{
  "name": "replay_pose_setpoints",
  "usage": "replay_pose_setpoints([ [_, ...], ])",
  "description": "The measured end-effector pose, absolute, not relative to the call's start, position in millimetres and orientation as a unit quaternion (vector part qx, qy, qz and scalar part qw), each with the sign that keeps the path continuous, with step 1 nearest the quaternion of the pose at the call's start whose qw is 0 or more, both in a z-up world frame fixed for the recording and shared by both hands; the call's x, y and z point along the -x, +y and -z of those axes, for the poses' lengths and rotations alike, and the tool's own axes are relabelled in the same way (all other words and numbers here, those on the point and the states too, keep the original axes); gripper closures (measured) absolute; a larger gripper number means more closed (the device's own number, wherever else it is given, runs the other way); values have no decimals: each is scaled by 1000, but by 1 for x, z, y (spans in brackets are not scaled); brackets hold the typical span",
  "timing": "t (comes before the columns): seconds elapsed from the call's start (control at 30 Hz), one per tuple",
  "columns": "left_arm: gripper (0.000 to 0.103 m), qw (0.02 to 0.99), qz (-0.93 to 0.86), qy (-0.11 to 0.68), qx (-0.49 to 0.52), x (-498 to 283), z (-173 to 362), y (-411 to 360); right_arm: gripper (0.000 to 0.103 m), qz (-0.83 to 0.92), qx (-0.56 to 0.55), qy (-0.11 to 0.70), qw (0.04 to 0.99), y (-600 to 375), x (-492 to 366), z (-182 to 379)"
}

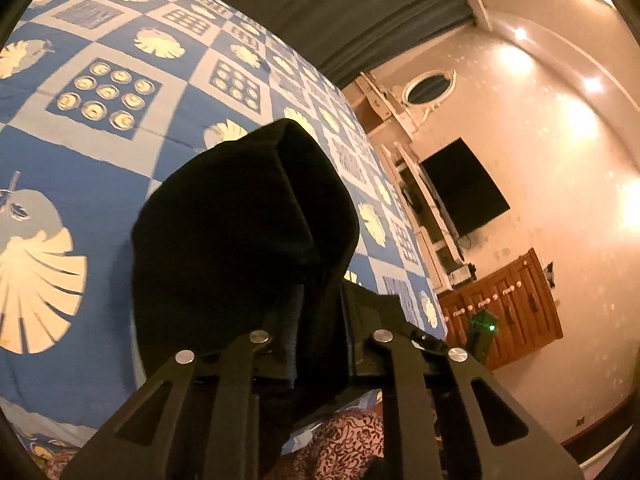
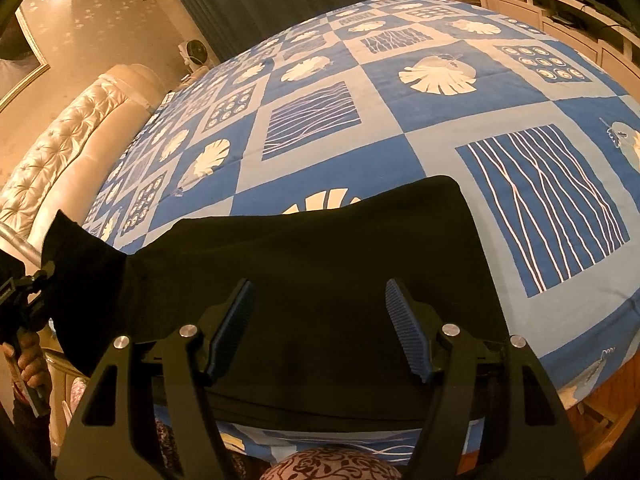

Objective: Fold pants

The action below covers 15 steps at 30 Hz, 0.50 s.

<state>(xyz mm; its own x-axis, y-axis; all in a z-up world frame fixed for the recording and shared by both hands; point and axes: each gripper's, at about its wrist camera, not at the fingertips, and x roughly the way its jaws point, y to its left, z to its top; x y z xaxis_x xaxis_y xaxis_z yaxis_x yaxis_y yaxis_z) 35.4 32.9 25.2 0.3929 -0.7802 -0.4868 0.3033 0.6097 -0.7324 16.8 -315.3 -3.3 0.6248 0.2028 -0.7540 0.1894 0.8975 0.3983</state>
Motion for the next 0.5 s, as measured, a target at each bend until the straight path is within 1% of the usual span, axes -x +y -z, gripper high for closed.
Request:
replay_pose_setpoints([
  [0.27, 91, 787, 345, 451, 239, -33, -17, -6, 35, -9, -228, 430, 874, -314, -16, 2],
  [0.5, 93, 783, 334, 468, 235, -34, -2, -20, 35, -13, -228, 429, 874, -312, -16, 1],
])
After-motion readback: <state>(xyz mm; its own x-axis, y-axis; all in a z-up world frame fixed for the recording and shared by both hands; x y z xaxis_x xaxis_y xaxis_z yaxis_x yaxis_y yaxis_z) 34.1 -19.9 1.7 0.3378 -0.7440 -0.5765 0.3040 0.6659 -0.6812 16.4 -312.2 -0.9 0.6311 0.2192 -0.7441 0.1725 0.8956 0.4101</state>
